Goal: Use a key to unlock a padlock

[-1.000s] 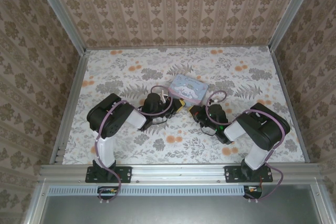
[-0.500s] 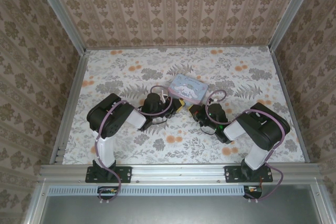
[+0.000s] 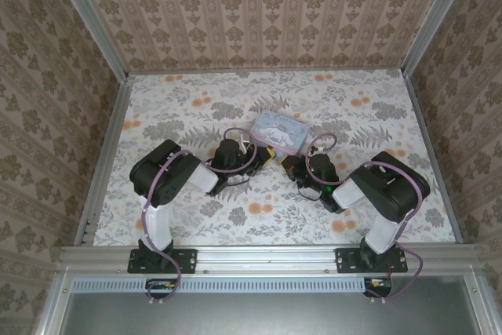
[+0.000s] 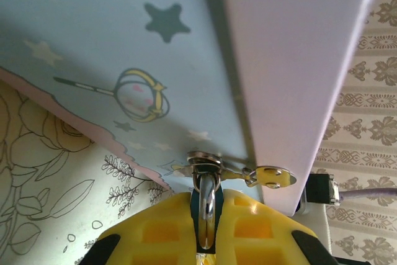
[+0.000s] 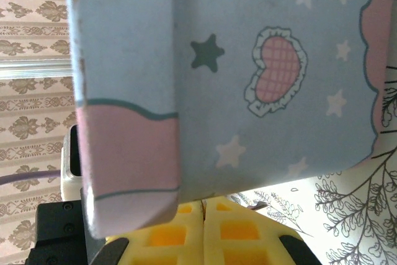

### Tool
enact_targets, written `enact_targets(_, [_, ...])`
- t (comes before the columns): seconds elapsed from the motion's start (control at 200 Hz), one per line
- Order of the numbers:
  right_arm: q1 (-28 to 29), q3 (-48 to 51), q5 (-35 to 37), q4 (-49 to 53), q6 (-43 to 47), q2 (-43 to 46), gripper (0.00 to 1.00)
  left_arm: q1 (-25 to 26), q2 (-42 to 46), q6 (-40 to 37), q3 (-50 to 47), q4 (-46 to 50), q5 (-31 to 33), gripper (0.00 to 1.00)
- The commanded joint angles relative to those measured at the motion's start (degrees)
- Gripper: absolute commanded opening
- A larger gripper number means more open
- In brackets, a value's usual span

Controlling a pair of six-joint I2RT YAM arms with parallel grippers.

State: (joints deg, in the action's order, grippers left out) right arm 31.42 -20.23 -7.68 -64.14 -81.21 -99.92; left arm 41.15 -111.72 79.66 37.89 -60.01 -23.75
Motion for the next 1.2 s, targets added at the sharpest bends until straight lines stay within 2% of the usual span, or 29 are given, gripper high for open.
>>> enact_targets(0.0, [0.14, -1.62, 0.36, -5.73, 0.21, -2.24, 0.00, 1.07, 0.19, 1.81, 0.63, -4.27, -2.35, 0.00])
enact_targets(0.225, [-1.09, -4.35, -6.10, -7.91, 3.89, -4.80, 0.00, 1.57, -0.47, 5.79, 0.03, -9.26, -3.62, 0.00])
enact_targets(0.37, [-1.96, -5.04, -8.85, -11.79, 2.70, -6.32, 0.00, 1.79, 0.00, 6.04, -0.28, -10.08, -3.65, 0.00])
enact_targets(0.89, [-6.96, -8.08, -16.27, -4.95, 2.29, -3.86, 0.00, 1.79, 0.30, 4.01, -1.26, -9.34, -4.81, 0.00])
enact_targets(1.195, [-9.86, -9.76, -18.79, -11.27, -6.10, -7.47, 0.00, 1.92, 0.01, 3.25, -1.42, -9.60, -5.34, 0.00])
